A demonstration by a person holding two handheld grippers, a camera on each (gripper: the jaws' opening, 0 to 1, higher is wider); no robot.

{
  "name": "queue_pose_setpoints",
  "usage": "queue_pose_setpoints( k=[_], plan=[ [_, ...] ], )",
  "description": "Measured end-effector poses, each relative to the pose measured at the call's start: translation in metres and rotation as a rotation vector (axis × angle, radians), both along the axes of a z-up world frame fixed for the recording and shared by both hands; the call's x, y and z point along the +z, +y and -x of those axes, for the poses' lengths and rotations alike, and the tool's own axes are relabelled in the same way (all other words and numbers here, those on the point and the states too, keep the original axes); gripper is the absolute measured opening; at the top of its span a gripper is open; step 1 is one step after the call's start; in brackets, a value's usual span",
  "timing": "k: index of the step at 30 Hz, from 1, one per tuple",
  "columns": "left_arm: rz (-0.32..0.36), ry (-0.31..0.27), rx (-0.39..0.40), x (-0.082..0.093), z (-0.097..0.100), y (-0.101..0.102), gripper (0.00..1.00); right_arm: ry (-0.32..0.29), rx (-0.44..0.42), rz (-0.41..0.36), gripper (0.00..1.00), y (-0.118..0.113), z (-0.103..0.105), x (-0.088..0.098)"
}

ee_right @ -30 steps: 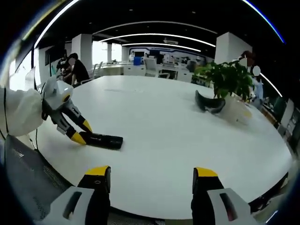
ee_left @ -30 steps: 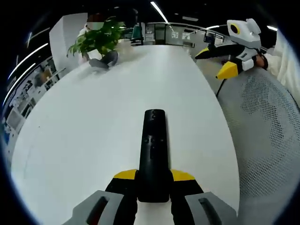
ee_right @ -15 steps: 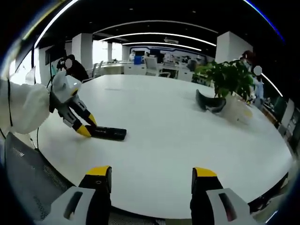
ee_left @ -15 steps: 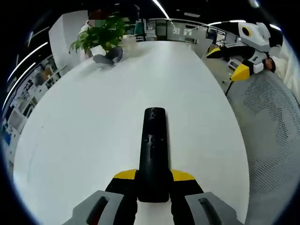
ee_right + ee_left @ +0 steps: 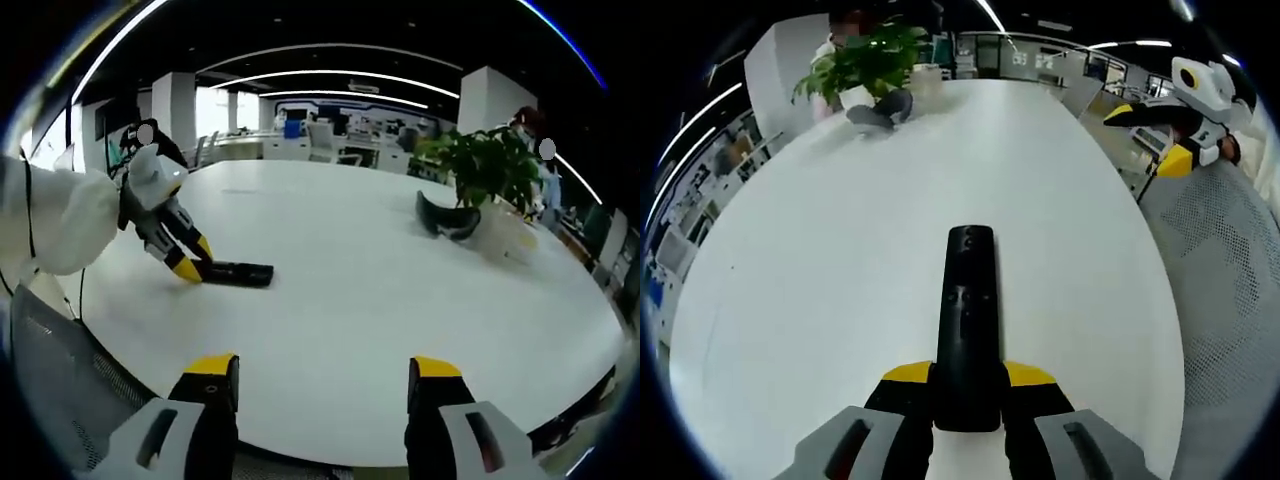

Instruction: Press the specified remote control buttons in sequence, fully releasing each button before pressing the next.

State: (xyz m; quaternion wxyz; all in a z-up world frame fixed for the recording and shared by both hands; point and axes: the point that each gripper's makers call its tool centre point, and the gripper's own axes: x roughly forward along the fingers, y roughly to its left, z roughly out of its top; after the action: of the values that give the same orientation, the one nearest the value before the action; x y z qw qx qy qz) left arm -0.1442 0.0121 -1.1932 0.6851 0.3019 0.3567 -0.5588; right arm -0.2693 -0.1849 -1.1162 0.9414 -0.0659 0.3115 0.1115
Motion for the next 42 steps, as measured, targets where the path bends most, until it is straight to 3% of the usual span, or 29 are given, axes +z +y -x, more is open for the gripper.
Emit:
queue_pose_setpoints(
  k=[16,27,42],
  plan=[
    [-0.008,0.004,0.012,0.000,-0.017,-0.001,0.25,0.011,-0.001,-0.001,0.65,0.000,0.001,-0.002],
    [-0.034,0.008,-0.033,0.000,-0.025,-0.002,0.25,0.015,-0.006,0.002,0.64,-0.001,0.001,-0.003],
    [-0.031,0.006,-0.006,0.000,-0.045,-0.003,0.25,0.026,-0.003,0.004,0.63,-0.002,0.002,-0.004]
  ],
)
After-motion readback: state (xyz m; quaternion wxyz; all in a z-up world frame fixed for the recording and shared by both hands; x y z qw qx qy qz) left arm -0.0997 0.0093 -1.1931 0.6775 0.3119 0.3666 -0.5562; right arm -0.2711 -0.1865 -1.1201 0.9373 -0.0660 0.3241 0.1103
